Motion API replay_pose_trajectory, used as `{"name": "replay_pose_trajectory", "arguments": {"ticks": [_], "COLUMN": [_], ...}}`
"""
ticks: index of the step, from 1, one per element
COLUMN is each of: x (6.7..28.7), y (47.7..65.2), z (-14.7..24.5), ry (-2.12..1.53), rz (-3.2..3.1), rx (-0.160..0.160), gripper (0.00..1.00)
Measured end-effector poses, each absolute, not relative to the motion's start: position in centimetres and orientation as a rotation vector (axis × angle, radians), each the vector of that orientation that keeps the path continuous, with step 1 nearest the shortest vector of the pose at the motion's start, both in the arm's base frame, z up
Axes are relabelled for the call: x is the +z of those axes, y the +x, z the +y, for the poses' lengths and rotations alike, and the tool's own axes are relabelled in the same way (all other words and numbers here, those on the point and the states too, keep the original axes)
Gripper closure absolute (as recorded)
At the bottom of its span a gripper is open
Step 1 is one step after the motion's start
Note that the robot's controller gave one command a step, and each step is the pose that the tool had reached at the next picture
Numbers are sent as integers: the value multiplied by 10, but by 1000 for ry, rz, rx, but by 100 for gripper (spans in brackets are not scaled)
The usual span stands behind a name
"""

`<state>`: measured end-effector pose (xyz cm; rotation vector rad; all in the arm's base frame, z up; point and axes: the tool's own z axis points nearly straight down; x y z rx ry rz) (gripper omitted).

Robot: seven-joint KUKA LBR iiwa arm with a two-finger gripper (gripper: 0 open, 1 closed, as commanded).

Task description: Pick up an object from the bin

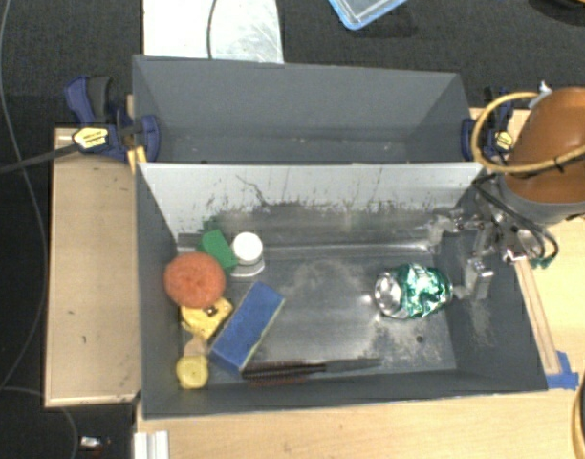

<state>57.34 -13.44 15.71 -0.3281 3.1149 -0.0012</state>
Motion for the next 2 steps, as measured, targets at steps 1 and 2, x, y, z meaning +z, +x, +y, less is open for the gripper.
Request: {"name": "replay_pose_trajectory", "arguments": {"ticks": [1,2], "x": [140,84], "y": [579,575], "z": [-136,-134], "ry": [-334,-636], "rz": [3107,3057], "rx": [-6,-9], "gripper": [0,0]}}
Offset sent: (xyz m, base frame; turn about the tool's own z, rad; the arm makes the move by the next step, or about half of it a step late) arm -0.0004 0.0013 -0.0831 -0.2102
